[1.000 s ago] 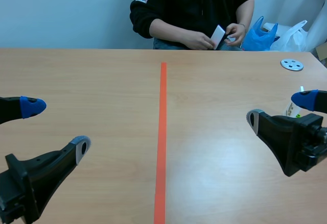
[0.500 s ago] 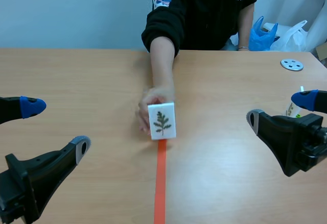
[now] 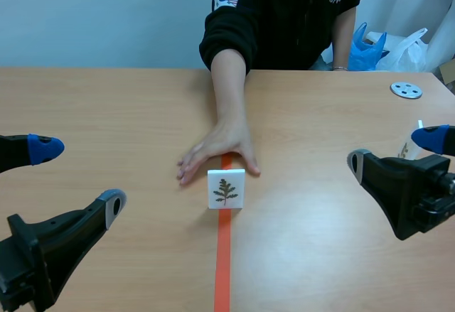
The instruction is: Sort the leaf by its shape. The table is split by an orange tape line. A compound leaf with several leaflets goes to the left side, a simple leaf with one blade goes to the right side. Return to the home posture when a red brick is placed on the table.
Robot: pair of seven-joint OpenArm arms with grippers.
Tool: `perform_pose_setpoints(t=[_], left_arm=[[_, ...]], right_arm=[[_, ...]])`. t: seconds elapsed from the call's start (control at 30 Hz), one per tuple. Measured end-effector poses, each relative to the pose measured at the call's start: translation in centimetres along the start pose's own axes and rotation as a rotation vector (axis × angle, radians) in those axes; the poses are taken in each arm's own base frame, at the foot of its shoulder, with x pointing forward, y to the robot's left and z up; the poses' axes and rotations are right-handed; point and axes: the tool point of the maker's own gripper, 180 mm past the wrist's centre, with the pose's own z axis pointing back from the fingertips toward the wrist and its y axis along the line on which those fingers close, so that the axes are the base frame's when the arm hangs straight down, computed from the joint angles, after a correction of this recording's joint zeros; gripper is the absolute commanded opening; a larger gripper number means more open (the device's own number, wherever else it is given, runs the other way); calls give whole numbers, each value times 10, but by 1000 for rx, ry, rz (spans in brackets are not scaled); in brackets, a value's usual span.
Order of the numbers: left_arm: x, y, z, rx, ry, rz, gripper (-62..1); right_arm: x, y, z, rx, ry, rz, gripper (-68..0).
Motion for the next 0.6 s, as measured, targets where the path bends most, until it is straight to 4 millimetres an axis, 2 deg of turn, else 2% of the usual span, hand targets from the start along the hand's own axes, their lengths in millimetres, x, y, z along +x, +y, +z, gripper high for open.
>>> perform_pose_setpoints(t=[0.3, 0.5, 0.6], left_arm=[[0, 0, 0, 0, 0, 0, 14], [0, 0, 0, 0, 0, 0, 14], [0, 0, 0, 0, 0, 0, 14]], right_arm=[[-6, 0, -2, -4, 31, 48, 4], [-15, 10, -21, 46, 38, 61, 4], [-28, 9, -35, 63, 59, 63, 4]])
